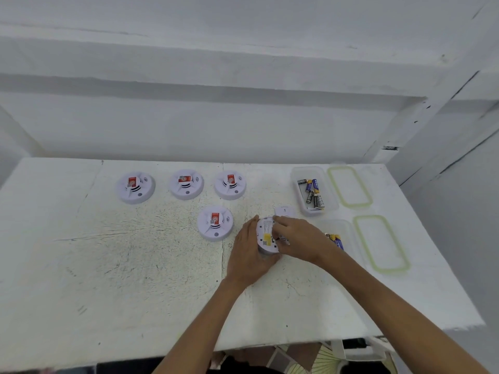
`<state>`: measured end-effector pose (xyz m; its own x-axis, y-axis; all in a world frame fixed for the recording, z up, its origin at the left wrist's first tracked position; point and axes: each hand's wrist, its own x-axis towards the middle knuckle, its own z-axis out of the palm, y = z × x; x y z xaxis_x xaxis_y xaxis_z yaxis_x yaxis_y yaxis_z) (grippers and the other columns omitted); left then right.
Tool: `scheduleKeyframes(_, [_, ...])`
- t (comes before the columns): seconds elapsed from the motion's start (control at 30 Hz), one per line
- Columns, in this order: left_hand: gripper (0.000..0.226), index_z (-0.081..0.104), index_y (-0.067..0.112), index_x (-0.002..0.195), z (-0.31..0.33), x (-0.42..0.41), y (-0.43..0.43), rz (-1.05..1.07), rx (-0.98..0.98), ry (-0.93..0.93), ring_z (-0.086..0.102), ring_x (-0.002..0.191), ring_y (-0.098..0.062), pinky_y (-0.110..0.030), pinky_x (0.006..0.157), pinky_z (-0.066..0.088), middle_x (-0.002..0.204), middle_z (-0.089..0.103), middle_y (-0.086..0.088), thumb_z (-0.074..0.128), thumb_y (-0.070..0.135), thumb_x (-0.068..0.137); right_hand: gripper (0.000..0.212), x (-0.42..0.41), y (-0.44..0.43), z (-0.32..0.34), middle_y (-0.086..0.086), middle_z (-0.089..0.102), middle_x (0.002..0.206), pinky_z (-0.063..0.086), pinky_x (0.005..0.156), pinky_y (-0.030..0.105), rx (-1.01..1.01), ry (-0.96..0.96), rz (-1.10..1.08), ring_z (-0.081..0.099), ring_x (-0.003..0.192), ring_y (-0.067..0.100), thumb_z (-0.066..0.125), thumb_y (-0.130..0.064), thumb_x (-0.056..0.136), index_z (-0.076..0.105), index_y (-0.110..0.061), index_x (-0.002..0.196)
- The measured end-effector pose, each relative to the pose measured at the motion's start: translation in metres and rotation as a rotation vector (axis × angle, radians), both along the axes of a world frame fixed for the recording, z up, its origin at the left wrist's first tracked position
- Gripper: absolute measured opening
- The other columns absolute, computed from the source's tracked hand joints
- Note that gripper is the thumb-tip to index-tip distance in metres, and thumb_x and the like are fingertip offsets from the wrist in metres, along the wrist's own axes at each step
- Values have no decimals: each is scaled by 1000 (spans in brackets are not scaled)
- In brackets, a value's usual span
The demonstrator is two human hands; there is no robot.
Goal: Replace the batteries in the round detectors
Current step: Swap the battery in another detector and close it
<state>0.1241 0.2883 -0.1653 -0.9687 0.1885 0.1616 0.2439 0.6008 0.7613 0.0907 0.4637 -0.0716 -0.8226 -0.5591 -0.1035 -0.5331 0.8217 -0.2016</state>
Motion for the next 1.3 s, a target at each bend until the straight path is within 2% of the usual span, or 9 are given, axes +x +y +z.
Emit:
scheduleKeyframes(0.17, [109,34,9,159,-4,-1,-1,-12,3,-34,35,152,-26,-48,122,36,163,38,-9,54,84,82,20,-6,-3,9,17,61,130,51,78,37,74,-33,41,63,98,31,62,-20,90,66,-5,103])
scheduleKeyframes(0.4, [107,34,9,157,-1,-1,-2,-9,10,-67,41,147,-26,-51,116,43,158,41,-9,68,72,77,24,-11,-4,9,20,56,140,53,80,37,173,-28,115,65,102,33,59,-23,93,65,-5,107])
scheduleKeyframes(0.7, [101,36,7,153,6,1,-1,1,39,-9,46,141,-27,-43,116,42,151,48,-12,72,66,79,29,-6,2,-8,27,55,134,56,72,43,224,112,236,60,106,40,62,-22,92,54,-6,115])
scheduleKeyframes(0.8, [105,35,7,154,6,1,-1,12,32,-23,43,143,-25,-38,118,38,152,47,-11,69,71,78,32,-5,14,-14,27,57,134,60,78,48,141,129,278,60,116,44,67,-22,90,58,-8,117])
scheduleKeyframes(0.93, [108,34,8,156,2,2,-2,8,7,-20,38,147,-22,-36,121,35,156,44,-9,58,82,81,35,-1,26,-18,14,53,143,49,105,46,-12,62,253,48,137,33,43,-35,100,57,-17,126])
scheduleKeyframes(1.0, [110,34,8,157,1,2,-2,14,-3,-21,36,149,-21,-37,122,34,158,43,-7,57,83,81,33,-1,31,-16,9,51,147,45,111,42,-52,50,249,44,141,29,47,-30,100,59,-19,128])
scheduleKeyframes(1.13, [109,32,11,157,3,1,-2,23,11,-66,34,149,-18,-37,123,34,158,41,-5,70,74,78,26,-3,36,-5,1,54,146,57,91,35,-99,91,251,50,135,21,58,-27,99,64,-23,124])
scheduleKeyframes(1.2, [106,34,11,156,2,1,-2,23,18,-63,38,146,-18,-39,121,37,156,44,-5,73,71,78,28,4,30,-3,-1,59,139,56,92,30,-164,119,213,54,128,18,53,-30,100,64,-22,124])
scheduleKeyframes(1.3, [106,35,12,156,0,0,-1,28,5,-64,39,145,-18,-42,118,40,153,44,-3,75,70,76,28,20,16,5,-5,69,121,56,90,26,-464,23,-130,64,110,7,52,-32,102,64,-21,125])
